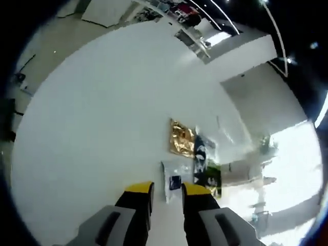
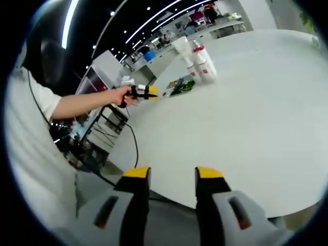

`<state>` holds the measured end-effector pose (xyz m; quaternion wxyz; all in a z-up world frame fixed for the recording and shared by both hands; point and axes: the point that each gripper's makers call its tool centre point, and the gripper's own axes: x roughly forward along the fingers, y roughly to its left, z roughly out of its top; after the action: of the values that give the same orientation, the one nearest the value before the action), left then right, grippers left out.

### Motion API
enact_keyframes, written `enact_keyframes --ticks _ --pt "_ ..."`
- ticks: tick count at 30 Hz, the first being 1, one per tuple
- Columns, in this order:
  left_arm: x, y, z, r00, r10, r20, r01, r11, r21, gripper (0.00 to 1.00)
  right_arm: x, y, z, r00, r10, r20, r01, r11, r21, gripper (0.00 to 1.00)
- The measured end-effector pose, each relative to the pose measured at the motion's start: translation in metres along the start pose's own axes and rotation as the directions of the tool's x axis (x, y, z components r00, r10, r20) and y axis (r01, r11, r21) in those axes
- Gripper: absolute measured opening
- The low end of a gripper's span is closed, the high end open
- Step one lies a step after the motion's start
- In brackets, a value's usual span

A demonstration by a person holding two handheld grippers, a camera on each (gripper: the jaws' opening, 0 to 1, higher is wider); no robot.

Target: Arrange the skincare products in the storage area until every visible bottle or jar stands upright without overlapping.

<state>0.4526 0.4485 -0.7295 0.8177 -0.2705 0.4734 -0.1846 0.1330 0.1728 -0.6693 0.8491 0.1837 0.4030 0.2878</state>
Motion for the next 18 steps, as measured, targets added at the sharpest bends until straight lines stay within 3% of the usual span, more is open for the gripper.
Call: enact_keyframes --ticks 2,5,6,8,11,12,14,15,16,17,18 --pt "0.002 -0.004 -0.003 0.999 0.051 -0.006 -0.049 0.982 0.181 0.23 0.001 0.001 -0.002 1.000 -0.002 -0.012 0.002 1.000 -0.016 0.36" --pt "0.010 0.003 -0.008 0.986 0.165 -0.005 -0.154 0.930 0.334 0.30 0.004 0.005 -0.005 0.999 0.010 -0.031 -0.011 0.999 -0.032 0.36" --pt "0.013 0.001 -0.008 0.985 0.171 -0.001 -0.159 0.918 0.364 0.32 0.005 0.005 -0.006 0.999 0.010 -0.037 -0.012 0.999 -0.036 0.36" --pt "0.019 -0.004 -0.003 0.982 0.187 0.029 -0.178 0.861 0.476 0.33 0.006 0.004 -0.008 0.999 0.011 -0.045 -0.012 0.999 -0.037 0.36" --pt "0.025 -0.012 0.010 0.973 0.201 0.114 -0.226 0.730 0.645 0.33 0.005 0.002 -0.007 0.999 0.006 -0.041 -0.007 1.000 -0.029 0.36" --pt "0.029 -0.014 0.008 0.977 0.187 0.104 -0.209 0.723 0.658 0.33 0.004 0.000 -0.006 0.999 0.001 -0.033 -0.002 1.000 -0.022 0.36" --pt "0.037 -0.017 -0.009 0.985 0.169 0.017 -0.141 0.761 0.633 0.32 0.003 -0.002 -0.004 1.000 -0.003 -0.025 0.002 1.000 -0.013 0.36" --pt "0.040 -0.015 -0.013 0.985 0.175 -0.005 -0.132 0.761 0.635 0.32 0.003 -0.002 -0.004 1.000 -0.003 -0.024 0.003 1.000 -0.011 0.36" --pt "0.040 -0.007 -0.017 0.977 0.212 -0.020 -0.146 0.738 0.659 0.32 0.003 -0.002 -0.004 1.000 -0.006 -0.024 0.005 1.000 -0.008 0.36" --pt "0.042 -0.013 -0.005 0.984 0.176 0.039 -0.153 0.701 0.696 0.32 0.003 -0.003 -0.004 1.000 -0.007 -0.025 0.006 1.000 -0.007 0.36" --pt "0.041 -0.010 -0.007 0.981 0.193 0.023 -0.157 0.716 0.681 0.32 0.003 -0.003 -0.005 1.000 -0.007 -0.026 0.006 1.000 -0.007 0.36"
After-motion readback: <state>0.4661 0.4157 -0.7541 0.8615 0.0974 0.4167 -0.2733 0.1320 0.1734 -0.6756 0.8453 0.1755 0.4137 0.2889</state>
